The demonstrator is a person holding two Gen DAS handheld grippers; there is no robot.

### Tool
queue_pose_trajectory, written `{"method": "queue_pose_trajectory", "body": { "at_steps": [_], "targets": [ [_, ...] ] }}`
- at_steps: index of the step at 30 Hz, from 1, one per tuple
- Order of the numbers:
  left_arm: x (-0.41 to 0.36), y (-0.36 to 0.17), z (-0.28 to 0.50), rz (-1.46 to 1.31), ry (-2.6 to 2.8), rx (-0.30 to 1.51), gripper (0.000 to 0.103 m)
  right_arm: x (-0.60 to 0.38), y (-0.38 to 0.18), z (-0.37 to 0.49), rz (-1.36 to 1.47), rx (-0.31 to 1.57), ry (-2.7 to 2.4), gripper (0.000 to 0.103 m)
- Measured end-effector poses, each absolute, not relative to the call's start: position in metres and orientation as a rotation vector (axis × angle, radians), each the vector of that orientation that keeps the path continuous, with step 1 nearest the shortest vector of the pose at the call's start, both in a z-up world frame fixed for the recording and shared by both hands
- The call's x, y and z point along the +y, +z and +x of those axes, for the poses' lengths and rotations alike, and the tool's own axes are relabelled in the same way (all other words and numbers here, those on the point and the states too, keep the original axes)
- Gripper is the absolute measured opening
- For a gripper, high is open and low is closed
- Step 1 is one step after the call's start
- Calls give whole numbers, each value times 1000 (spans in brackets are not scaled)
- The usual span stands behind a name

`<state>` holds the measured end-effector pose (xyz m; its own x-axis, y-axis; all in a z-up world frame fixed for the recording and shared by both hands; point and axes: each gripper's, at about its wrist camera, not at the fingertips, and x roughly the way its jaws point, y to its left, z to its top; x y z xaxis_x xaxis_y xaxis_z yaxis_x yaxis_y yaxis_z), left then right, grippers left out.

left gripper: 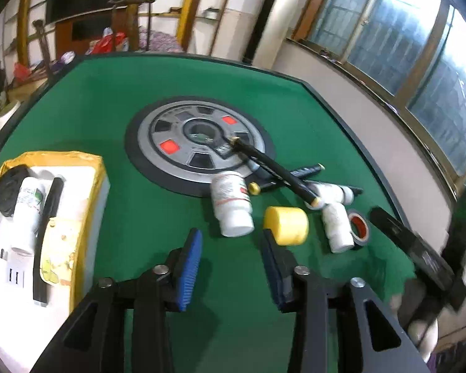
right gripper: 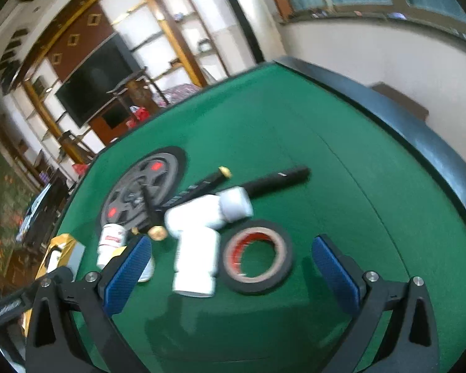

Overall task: Organize rigid objects
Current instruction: 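Grasp the white red-labelled pill bottle with the left gripper while the right gripper grasps the yellow tape roll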

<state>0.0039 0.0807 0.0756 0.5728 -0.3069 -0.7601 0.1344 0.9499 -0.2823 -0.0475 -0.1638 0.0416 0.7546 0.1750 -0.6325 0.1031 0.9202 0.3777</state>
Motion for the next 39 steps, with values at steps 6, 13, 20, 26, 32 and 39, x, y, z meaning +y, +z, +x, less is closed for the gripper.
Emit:
{"method": "queue_pose_trajectory", "body": {
  "at_steps": [6, 13, 20, 26, 32, 39],
  "targets": [
    [111, 75, 12, -334, -233, 935, 64, -86, 67, -43, 281, 773, 256, 103],
    [136, 81, 13, -388, -203, 918, 71, -13, 47, 2, 26, 925, 247, 59],
    [110, 71, 30, -313, -209, 972, 79, -46, 30, -6, 151, 926, 217, 32],
    [55, 43, 60, -118, -171, 1024, 79, -82, 26, -36, 293, 877, 246, 32],
    [40, 30, 69, -32, -181, 1020, 37, -85, 20, -37, 322, 870, 267, 32],
    [65, 53, 43, -141, -227, 968, 37, -74, 24, -40, 285, 850, 281, 32]
  ]
}}
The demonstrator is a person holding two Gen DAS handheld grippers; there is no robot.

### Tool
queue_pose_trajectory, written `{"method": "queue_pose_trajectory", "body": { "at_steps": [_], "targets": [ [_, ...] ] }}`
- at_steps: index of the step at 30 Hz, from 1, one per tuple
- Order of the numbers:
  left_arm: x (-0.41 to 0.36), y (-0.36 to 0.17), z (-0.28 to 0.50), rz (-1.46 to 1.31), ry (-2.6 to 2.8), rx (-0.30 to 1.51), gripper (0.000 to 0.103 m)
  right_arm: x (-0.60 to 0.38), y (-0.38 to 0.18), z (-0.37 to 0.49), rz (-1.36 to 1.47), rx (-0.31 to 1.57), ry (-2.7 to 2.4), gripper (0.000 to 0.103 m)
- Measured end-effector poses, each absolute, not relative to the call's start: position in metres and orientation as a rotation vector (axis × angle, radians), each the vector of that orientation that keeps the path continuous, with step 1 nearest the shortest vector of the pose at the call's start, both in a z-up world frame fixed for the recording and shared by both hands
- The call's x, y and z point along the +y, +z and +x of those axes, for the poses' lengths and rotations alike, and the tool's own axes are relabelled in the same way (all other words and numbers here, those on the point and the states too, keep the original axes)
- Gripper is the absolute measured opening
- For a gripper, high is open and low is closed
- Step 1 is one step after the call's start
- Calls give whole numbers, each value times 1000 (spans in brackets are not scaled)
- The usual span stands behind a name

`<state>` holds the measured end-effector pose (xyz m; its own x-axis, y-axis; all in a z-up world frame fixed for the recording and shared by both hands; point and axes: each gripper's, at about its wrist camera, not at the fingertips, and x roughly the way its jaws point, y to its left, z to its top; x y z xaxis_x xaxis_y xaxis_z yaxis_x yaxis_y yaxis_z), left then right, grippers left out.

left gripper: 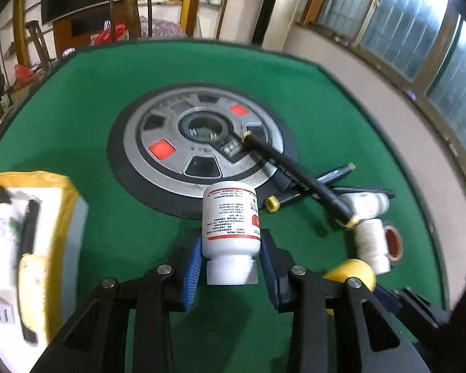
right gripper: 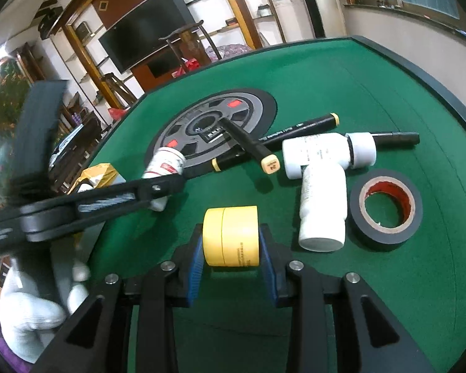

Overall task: Organize rigid objects
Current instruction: 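Grasp the white red-labelled pill bottle with the left gripper while the right gripper grasps the yellow tape roll, then carry the pill bottle and yellow tape into the tray and open both grippers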

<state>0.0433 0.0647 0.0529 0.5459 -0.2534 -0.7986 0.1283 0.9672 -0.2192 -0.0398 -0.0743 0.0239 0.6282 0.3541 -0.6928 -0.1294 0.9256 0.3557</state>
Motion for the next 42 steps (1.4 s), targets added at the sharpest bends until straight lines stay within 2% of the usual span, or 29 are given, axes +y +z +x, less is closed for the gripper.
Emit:
{"method": "queue_pose_trajectory", "body": {
  "at_steps": [7, 13, 22, 32, 34, 35, 40, 42],
  "targets": [
    [117, 99, -15, -257, -277, 873, 37, -73, 28, -49, 295, 842, 289, 32],
    [190, 115, -67, -244, -138, 799, 38, -33, 63, -64, 265, 822, 415, 32],
    [264, 56, -73, -257, 36, 924, 38, 77, 96, -78, 147, 861, 649, 32],
    [278, 25, -71, -255, 39, 1025, 39, 176, 76, -90, -83, 944, 717, 32],
    [280, 24, -73, -259, 37, 1027, 43, 188, 67, -87, -104, 975, 714, 32],
    [282, 24, -76, -261, 43, 1029, 50, 190, 64, -87, -110, 981, 712, 32],
    [290, 32, -86, -304, 24, 1008, 52, 196, 54, -85, -137, 1002, 701, 32],
    [293, 39, -92, -296, 50, 987, 61, 196, 53, -83, -134, 1006, 694, 32]
  ]
}}
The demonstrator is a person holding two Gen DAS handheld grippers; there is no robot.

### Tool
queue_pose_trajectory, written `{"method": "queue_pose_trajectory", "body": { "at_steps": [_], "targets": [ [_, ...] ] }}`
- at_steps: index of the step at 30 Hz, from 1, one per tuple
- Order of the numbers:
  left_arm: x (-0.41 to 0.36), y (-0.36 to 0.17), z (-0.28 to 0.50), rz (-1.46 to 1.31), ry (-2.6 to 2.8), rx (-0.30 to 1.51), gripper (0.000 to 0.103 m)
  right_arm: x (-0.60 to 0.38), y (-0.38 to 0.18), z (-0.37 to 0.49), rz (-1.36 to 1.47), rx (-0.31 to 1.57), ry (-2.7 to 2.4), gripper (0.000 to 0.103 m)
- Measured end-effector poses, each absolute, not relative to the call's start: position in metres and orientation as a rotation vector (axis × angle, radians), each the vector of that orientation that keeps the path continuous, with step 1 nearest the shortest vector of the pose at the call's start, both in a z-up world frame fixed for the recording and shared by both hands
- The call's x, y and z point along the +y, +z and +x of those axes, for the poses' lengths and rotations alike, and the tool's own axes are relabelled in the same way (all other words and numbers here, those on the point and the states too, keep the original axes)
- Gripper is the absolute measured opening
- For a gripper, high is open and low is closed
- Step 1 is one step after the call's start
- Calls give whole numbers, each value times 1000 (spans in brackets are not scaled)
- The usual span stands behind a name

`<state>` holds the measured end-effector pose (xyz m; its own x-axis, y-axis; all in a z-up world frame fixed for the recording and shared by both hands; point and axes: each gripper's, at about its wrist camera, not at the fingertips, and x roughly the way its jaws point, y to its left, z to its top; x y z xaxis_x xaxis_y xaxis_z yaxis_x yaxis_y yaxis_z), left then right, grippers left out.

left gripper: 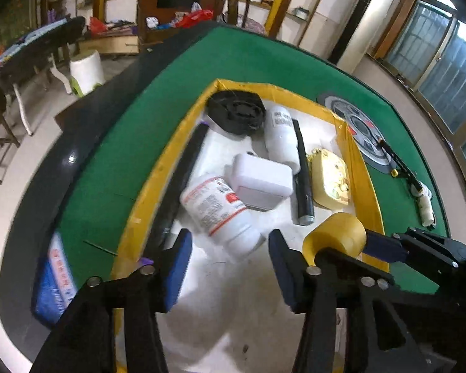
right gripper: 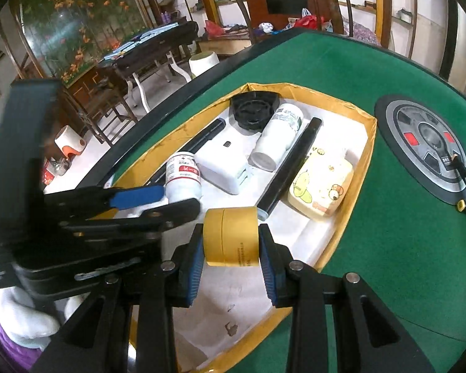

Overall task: Organize rigid objects
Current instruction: 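Carry the pill bottle and yellow tape into the tray and open both grippers, then move both grippers back over the markers and white pipe fittings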

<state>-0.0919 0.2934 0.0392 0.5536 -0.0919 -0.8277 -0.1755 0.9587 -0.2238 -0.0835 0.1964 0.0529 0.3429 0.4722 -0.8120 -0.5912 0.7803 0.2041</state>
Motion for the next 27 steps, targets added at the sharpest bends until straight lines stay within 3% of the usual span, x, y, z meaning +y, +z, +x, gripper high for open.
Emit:
{"method": "queue_pose_trajectory", "body": {
  "at_steps": [7, 10, 12, 16, 27],
  "targets": [
    [318, 68, -121, -391, 81, 872, 82, 205, 45, -78, -145, 1027, 693, 32],
    [324, 77, -129, -422, 104, 836, 99, 212, 42, -78, -169, 1024, 691, 32],
    [327, 79, -131, -421, 115, 828, 99, 215, 41, -76, -170, 1015, 683, 36],
    [327, 77, -130, -430, 110, 846, 99, 209, 46, -73, -127, 1005, 681, 60],
    [299, 85, -130, -437, 69, 837, 99, 149, 87, -84, -96, 833, 579, 72]
  ]
}}
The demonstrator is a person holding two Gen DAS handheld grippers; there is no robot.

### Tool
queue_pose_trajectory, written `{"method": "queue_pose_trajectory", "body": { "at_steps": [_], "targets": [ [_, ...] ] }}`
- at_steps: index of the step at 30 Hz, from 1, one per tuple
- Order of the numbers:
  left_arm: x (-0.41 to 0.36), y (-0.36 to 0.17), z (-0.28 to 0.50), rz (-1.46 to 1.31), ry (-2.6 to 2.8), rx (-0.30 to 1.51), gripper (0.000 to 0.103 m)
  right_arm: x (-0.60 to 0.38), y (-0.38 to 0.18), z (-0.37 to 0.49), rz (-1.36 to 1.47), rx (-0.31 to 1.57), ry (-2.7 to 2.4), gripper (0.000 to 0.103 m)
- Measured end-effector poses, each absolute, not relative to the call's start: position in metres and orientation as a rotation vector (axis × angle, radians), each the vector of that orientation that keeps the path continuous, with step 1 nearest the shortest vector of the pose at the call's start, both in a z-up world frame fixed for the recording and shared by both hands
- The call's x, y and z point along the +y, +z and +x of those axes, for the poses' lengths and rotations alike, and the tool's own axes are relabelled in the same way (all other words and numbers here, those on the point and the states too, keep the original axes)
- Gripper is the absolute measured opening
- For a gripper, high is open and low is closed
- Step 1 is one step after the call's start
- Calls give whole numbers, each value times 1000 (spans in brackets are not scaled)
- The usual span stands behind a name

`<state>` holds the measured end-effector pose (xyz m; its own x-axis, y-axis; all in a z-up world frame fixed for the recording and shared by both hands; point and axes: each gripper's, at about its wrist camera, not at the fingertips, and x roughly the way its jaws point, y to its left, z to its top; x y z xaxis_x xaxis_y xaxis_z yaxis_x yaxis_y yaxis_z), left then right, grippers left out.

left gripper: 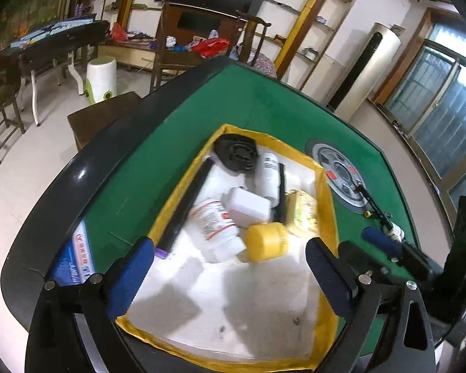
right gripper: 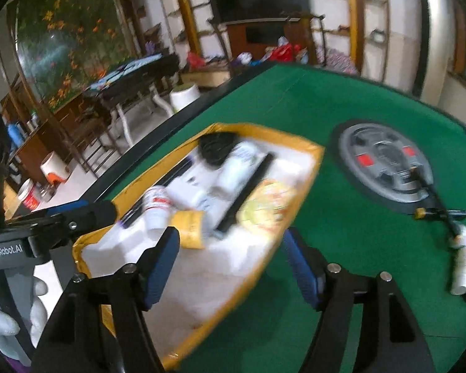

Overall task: Organize rigid objects
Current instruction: 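Move both grippers back over the markers and white pipe fittings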

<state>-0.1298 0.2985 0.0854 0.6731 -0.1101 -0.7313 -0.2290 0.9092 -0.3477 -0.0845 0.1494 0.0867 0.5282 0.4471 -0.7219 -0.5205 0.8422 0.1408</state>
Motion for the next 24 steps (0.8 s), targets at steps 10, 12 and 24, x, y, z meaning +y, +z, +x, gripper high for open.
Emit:
{"method": "queue_pose_trajectory", "body": {
  "at_steps": [10, 12, 24],
  "targets": [
    [237, 114, -140, -398, -71, 707, 99, 32, 102, -71, -29, 612, 278, 95],
    [221, 132, -154, -348, -105, 592, 101, -12, 102, -57, 77, 661, 280, 96],
    [131, 101, -120, -246, -299, 789, 102, -180, 78, -18, 440, 780, 164, 96]
  ]
}}
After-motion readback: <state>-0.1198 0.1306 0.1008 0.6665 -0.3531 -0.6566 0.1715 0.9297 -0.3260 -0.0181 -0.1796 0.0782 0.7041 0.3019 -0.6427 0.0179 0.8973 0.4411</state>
